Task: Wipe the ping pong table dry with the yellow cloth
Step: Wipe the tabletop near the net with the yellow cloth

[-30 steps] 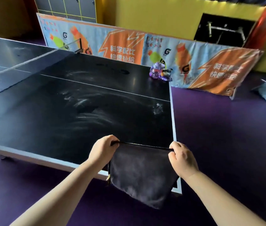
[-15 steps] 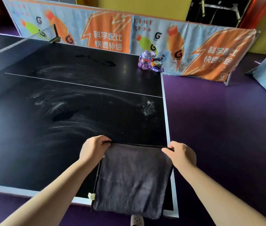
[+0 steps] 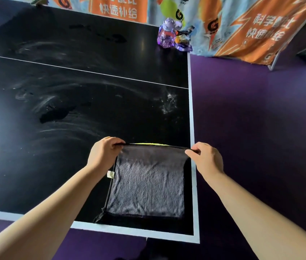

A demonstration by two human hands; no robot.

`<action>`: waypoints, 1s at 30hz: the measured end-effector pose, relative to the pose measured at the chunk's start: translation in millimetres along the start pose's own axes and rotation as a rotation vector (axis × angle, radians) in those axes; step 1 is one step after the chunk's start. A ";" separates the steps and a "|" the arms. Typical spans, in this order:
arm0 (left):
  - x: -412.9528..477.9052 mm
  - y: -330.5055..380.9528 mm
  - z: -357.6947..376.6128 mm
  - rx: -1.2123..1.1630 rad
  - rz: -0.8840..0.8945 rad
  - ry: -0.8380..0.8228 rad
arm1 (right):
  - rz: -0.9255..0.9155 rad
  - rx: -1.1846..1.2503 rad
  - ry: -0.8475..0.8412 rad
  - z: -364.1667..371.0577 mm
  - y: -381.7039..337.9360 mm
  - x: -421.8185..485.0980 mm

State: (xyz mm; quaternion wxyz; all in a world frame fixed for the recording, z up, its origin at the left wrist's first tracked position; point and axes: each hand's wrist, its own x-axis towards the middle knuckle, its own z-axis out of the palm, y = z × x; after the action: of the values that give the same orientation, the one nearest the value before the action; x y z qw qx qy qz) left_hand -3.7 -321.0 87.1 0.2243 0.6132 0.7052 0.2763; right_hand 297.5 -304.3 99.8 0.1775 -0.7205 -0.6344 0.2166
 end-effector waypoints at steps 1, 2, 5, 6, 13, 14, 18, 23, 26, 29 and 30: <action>-7.8 -6.5 3.9 0.016 0.005 -0.031 | 0.005 -0.026 -0.043 4.6 6.8 -7.6; -16.7 -13.2 8.0 0.025 0.002 -0.068 | 0.011 -0.060 -0.089 9.9 13.9 -15.9; -42.9 -30.8 17.8 0.021 -0.018 -0.186 | 0.021 -0.152 -0.201 26.6 30.2 -41.8; -51.3 -36.9 20.5 0.023 -0.016 -0.202 | 0.014 -0.177 -0.227 31.8 34.6 -51.1; -113.5 -73.4 35.6 0.148 0.140 -0.212 | -0.049 -0.254 -0.337 58.5 61.8 -98.7; -120.1 -77.8 39.0 0.164 0.163 -0.218 | -0.056 -0.266 -0.354 62.4 64.6 -102.8; -138.2 -90.0 51.7 0.243 0.230 -0.232 | -0.064 -0.329 -0.431 77.1 73.9 -112.7; -145.9 -100.9 58.1 0.327 0.255 -0.280 | -0.032 -0.387 -0.469 87.4 76.2 -110.1; -145.9 -104.0 60.7 0.370 0.279 -0.251 | 0.126 -0.327 -0.294 93.4 73.5 -103.0; -149.9 -104.5 63.0 0.420 0.342 -0.170 | 0.404 -0.086 -0.182 104.9 70.0 -91.4; -152.5 -104.0 63.9 0.438 0.360 -0.156 | 0.483 -0.030 -0.193 108.6 67.1 -86.7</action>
State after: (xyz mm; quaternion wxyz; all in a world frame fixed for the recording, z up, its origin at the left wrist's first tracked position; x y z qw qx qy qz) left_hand -16.4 -474.4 -33.2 0.0878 0.7815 0.6087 0.1051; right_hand 286.6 -401.1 -19.8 0.0488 -0.8295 -0.4613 0.3111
